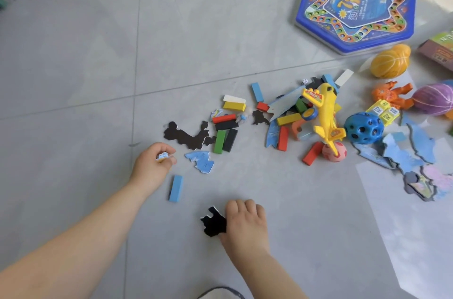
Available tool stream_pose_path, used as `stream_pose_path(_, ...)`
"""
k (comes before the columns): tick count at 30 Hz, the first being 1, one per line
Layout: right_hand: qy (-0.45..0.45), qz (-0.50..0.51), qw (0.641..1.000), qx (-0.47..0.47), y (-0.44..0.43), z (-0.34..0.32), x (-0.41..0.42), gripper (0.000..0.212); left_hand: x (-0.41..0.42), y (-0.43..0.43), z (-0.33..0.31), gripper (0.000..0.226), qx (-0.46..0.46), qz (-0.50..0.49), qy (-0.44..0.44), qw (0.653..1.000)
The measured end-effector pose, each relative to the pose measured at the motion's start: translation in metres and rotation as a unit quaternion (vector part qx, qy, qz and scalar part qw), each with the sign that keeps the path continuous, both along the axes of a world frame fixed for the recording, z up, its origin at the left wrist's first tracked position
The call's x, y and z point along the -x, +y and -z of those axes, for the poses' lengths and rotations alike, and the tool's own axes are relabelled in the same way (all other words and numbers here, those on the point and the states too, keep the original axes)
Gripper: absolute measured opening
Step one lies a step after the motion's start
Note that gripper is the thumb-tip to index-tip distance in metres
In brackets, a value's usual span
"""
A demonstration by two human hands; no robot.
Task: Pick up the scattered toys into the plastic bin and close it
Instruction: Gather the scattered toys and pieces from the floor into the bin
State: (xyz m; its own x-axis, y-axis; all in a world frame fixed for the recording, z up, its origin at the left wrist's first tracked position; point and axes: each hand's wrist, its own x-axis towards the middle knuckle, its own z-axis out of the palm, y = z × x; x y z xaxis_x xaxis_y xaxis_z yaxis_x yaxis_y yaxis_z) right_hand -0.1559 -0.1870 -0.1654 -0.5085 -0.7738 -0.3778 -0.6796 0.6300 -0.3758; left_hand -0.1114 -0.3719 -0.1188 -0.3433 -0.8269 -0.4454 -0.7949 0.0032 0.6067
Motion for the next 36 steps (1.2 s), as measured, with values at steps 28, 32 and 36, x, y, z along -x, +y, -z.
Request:
stream_pose_path(28, -0.298, 0.313, 0.898, 0.087, 0.052, -0.019, 0.073, 0.033, 0.006, 0.013, 0.010, 0.019, -0.031, -0.015, -0.032, 0.999)
stream_pose_path(32, -0.275, 0.325, 0.900, 0.093, 0.056, -0.020, 0.077, 0.031, 0.040, -0.008, 0.003, 0.017, 0.041, 0.021, 0.016, 0.999)
stream_pose_path(36, -0.182, 0.343, 0.918, 0.082, 0.060, -0.026, 0.091, 0.022, 0.089, -0.013, 0.002, 0.016, 0.064, 0.150, -0.026, 0.986)
